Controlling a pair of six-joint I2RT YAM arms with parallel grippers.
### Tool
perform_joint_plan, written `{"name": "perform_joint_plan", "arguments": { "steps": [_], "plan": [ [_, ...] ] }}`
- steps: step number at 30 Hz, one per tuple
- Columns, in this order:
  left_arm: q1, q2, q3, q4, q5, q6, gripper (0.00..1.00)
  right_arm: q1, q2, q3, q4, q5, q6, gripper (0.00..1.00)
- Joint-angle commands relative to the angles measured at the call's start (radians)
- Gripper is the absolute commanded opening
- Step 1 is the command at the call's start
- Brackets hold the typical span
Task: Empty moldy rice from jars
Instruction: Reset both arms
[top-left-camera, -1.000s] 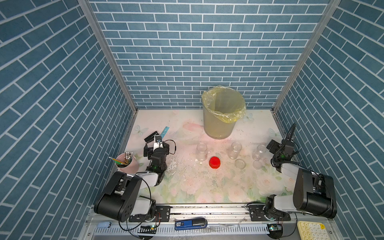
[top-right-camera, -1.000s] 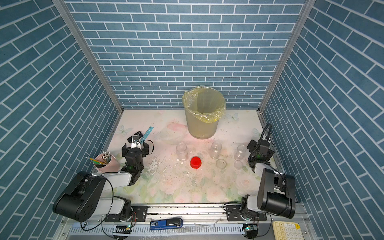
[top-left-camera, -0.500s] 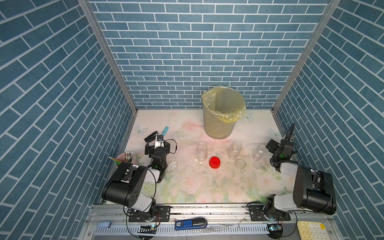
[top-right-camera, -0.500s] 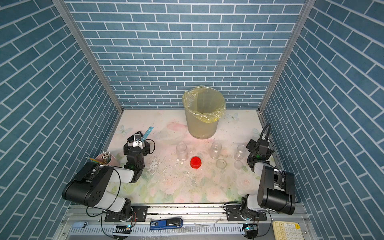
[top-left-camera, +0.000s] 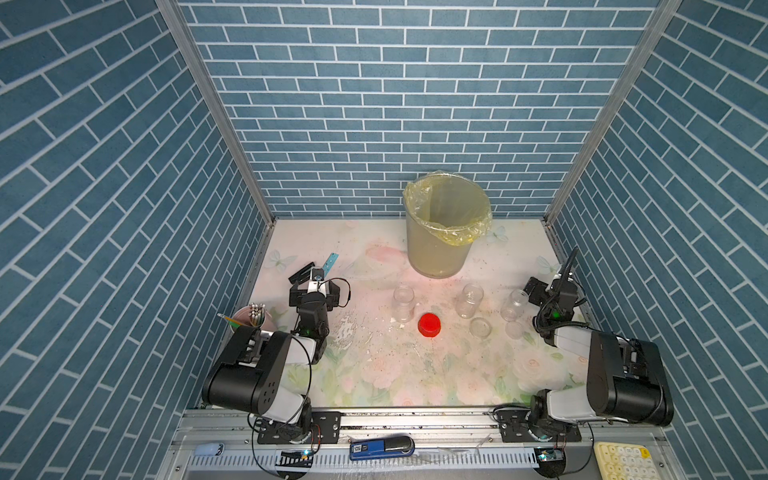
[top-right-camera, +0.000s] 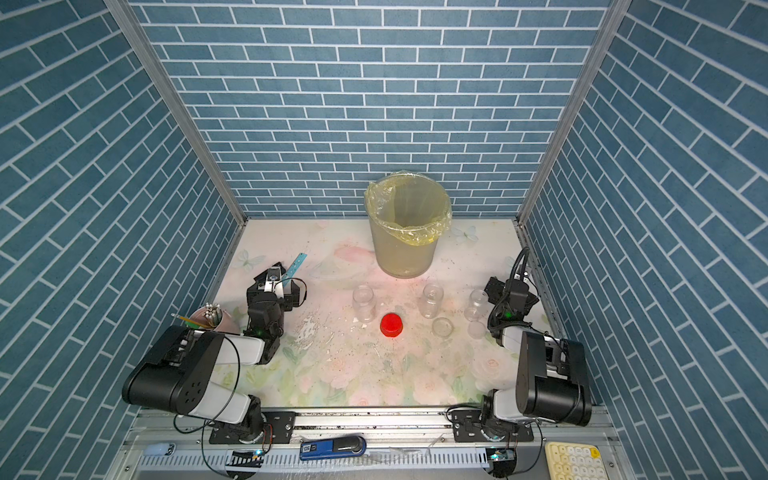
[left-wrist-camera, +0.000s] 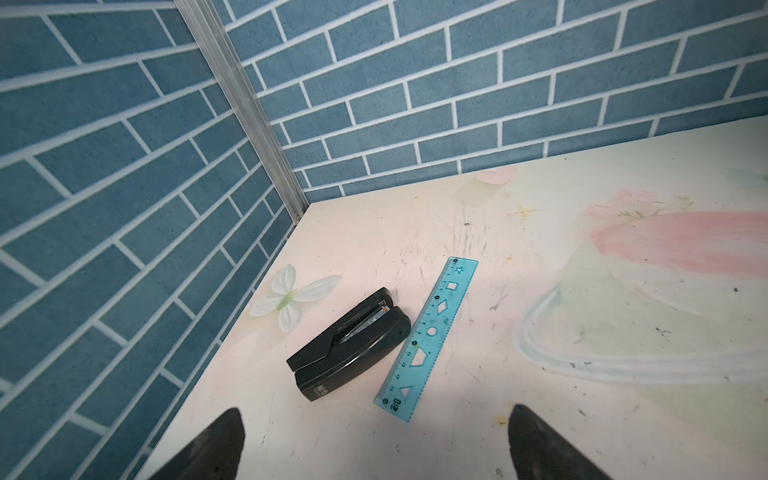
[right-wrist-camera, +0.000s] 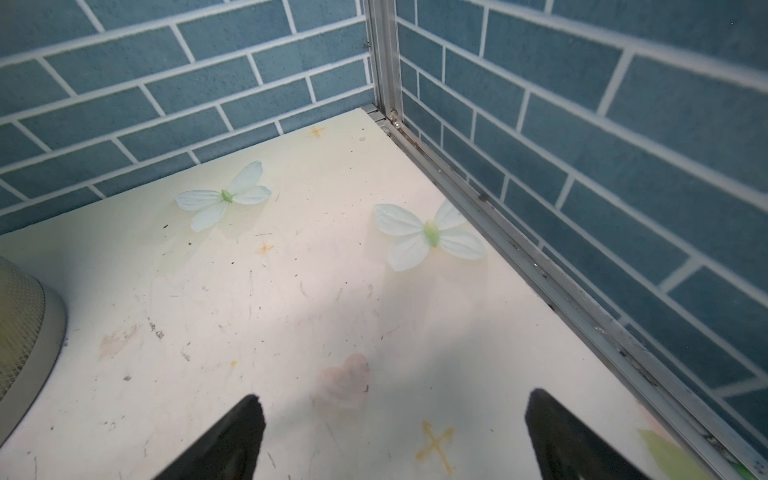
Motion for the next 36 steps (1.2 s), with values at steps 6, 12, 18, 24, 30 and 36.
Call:
{"name": "perform_joint_plan", "arguments": {
  "steps": [6, 12, 18, 24, 30, 36],
  "plan": [
    [0.027, -0.019, 0.019, -0.049, 0.091, -0.011, 1.0, 0.044, 0.032, -0.012, 0.068, -0.027, -0.094, 0.98],
    [0.038, -0.022, 0.03, -0.074, 0.115, -0.018, 1.0, 0.06, 0.05, 0.011, 0.049, -0.019, -0.113, 0.99],
    [0.051, -0.021, 0.035, -0.089, 0.157, -0.02, 1.0, 0.066, 0.069, -0.012, 0.11, -0.057, -0.133, 0.98],
    [0.076, -0.006, 0.022, -0.058, 0.248, -0.018, 1.0, 0.071, 0.09, -0.017, 0.136, -0.06, -0.139, 0.99],
    [0.084, 0.027, 0.015, -0.026, 0.286, -0.013, 1.0, 0.076, 0.102, -0.028, 0.167, -0.071, -0.151, 0.99],
    [0.084, 0.034, 0.024, -0.033, 0.262, -0.024, 0.99, 0.098, 0.123, -0.044, 0.215, -0.071, -0.183, 0.99]
  ]
}}
